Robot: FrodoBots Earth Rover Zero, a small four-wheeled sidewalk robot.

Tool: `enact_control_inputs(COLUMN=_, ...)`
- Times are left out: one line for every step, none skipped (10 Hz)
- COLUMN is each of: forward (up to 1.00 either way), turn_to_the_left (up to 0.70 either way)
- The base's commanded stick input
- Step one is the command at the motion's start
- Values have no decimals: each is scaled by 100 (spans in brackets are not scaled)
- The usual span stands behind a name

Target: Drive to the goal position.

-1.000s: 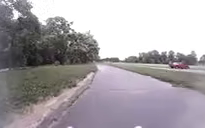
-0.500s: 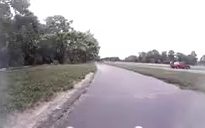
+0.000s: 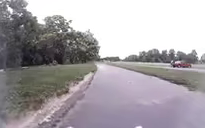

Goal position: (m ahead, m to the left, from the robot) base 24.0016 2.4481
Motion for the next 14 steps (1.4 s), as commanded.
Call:
enact_control_inputs(forward=70, turn_to_the_left=-1)
enact_control_inputs(forward=70, turn_to_the_left=-1)
enact_control_inputs(forward=70, turn_to_the_left=-10)
enact_control_inputs(forward=70, turn_to_the_left=-15)
enact_control_inputs(forward=70, turn_to_the_left=-15)
enact_control_inputs(forward=70, turn_to_the_left=-13)
enact_control_inputs(forward=70, turn_to_the_left=-6)
enact_control_inputs(forward=70, turn_to_the_left=-1)
enact_control_inputs(forward=70, turn_to_the_left=-1)
enact_control_inputs(forward=70, turn_to_the_left=-1)
enact_control_inputs(forward=70, turn_to_the_left=-1)
enact_control_inputs(forward=70, turn_to_the_left=-1)
enact_control_inputs(forward=70, turn_to_the_left=-1)
enact_control_inputs(forward=70, turn_to_the_left=-1)
